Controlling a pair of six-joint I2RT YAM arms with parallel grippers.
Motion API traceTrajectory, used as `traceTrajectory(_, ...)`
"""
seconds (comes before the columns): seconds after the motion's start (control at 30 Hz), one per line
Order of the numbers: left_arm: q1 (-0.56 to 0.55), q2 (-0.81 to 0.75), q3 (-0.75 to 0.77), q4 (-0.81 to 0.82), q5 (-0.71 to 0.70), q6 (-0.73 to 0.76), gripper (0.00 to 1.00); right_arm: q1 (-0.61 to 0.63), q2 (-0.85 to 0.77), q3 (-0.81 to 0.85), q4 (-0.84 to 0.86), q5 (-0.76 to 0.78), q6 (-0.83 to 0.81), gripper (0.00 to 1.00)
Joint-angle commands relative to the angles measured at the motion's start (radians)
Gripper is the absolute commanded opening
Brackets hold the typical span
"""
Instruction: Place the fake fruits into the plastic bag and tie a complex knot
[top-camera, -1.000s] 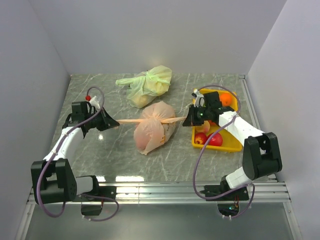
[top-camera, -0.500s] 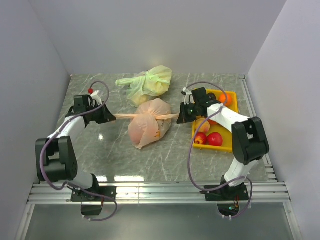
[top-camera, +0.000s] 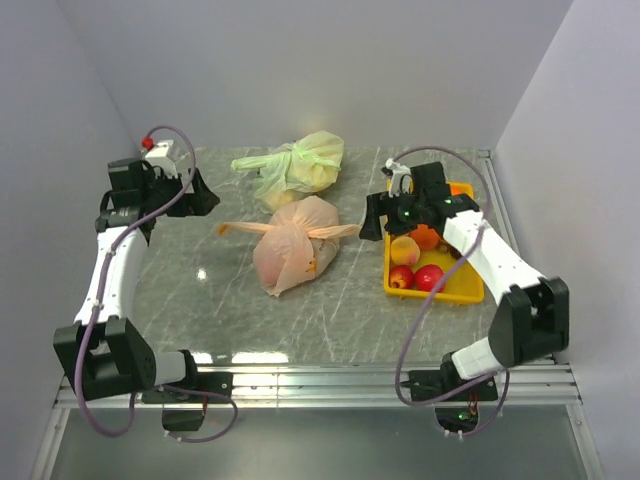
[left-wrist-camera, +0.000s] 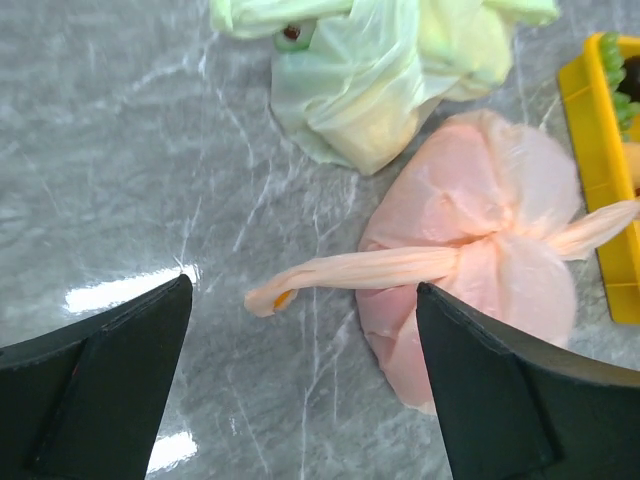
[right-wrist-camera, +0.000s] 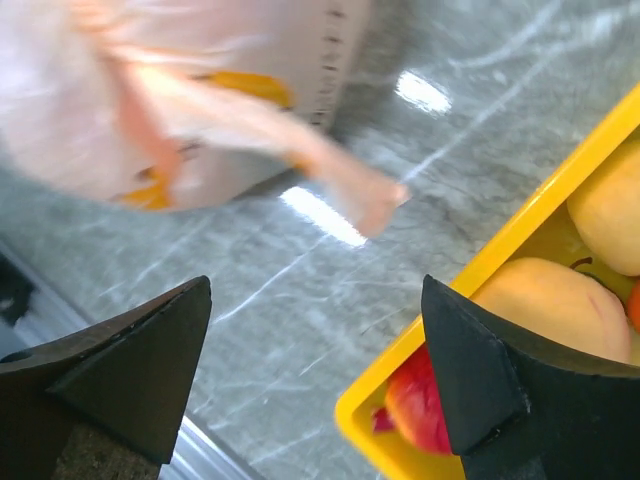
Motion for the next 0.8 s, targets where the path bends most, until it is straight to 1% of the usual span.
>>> traceTrajectory(0.0,0.000,-0.062,0.080,-0.157,0.004,0.038,0.99,-0.022,-0.113,0.063,-0.077,-0.079,-0.066,0.93)
traceTrajectory(0.1,-0.002,-0.091,0.115,-0.236,-0.049,0.029,0.99,-0.054,-0.179,0.061,-0.114,-0.103,-0.079,0.94)
traceTrajectory(0.2,-0.002,-0.133,0.136,-0.303,-0.100,0.038,0.99,-0.075,-0.222,0.014,-0.120,-0.113,-0.085,0.95)
traceTrajectory(0.27,-0.003,-0.173,0.107,-0.305,-0.114,0.056,0.99,-0.092,-0.266,-0.017,-0.124,-0.117,-0.086,0.96)
traceTrajectory(0.3,-0.006,-0.218,0.091,-0.300,-0.135,0.059,0.99,-0.092,-0.280,-0.055,-0.116,-0.107,-0.080,0.96)
traceTrajectory(0.33,-0.005,-0.236,0.054,-0.302,-0.140,0.099,0.99,-0.095,-0.311,-0.074,-0.114,-0.094,-0.080,0.96)
traceTrajectory(0.4,-0.008,-0.275,0.011,-0.300,-0.201,0.096,0.99,-0.095,-0.342,-0.132,-0.108,-0.081,-0.068,0.96)
traceTrajectory(0.5,-0.011,-0.311,-0.070,-0.303,-0.247,0.092,0.99,-0.097,-0.421,-0.212,-0.081,-0.087,-0.039,0.96)
traceTrajectory(0.57,-0.012,-0.347,-0.097,-0.294,-0.249,0.091,0.99,-0.097,-0.458,-0.258,-0.055,-0.100,-0.030,0.96)
traceTrajectory(0.63,-0.017,-0.364,-0.123,-0.279,-0.266,0.078,0.99,-0.097,-0.492,-0.272,-0.050,-0.097,-0.030,0.97)
traceTrajectory(0.77,-0.026,-0.371,-0.104,-0.288,-0.293,0.085,1.00,-0.100,-0.495,-0.265,-0.061,-0.087,-0.031,0.97)
